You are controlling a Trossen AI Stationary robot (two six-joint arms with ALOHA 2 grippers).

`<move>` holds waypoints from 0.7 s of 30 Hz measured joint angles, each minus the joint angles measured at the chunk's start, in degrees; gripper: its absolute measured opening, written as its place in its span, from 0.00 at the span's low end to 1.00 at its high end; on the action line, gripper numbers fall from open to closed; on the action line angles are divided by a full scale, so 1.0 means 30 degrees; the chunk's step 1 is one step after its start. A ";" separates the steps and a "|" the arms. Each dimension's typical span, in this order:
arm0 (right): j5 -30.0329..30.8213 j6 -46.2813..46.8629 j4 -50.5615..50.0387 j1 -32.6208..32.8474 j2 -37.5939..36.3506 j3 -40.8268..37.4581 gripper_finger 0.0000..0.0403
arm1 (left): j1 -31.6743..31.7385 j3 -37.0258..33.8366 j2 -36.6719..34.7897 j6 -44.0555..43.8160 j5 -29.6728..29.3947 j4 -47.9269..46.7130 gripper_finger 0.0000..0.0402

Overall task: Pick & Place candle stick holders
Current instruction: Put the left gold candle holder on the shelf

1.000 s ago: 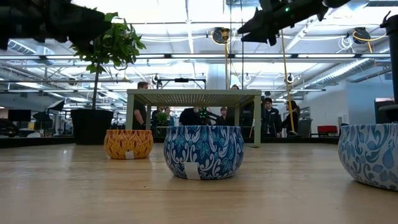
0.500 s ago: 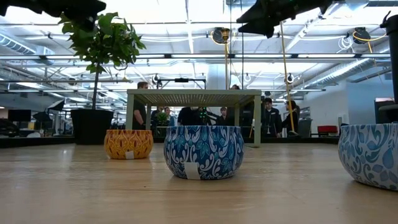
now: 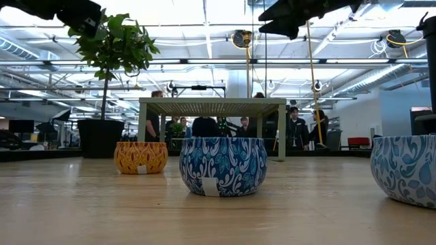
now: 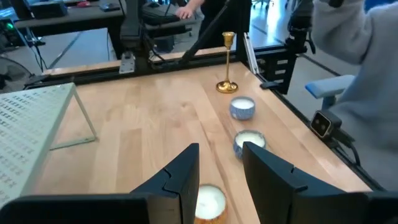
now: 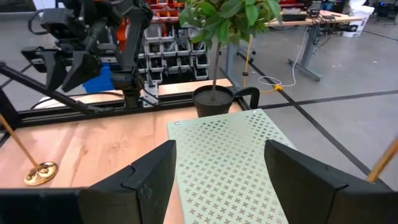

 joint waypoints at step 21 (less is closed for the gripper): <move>0.0040 0.0055 0.0044 0.2348 0.0000 0.0000 0.60 | -0.0625 0.0000 -0.0002 0.0136 0.0487 -0.3888 0.60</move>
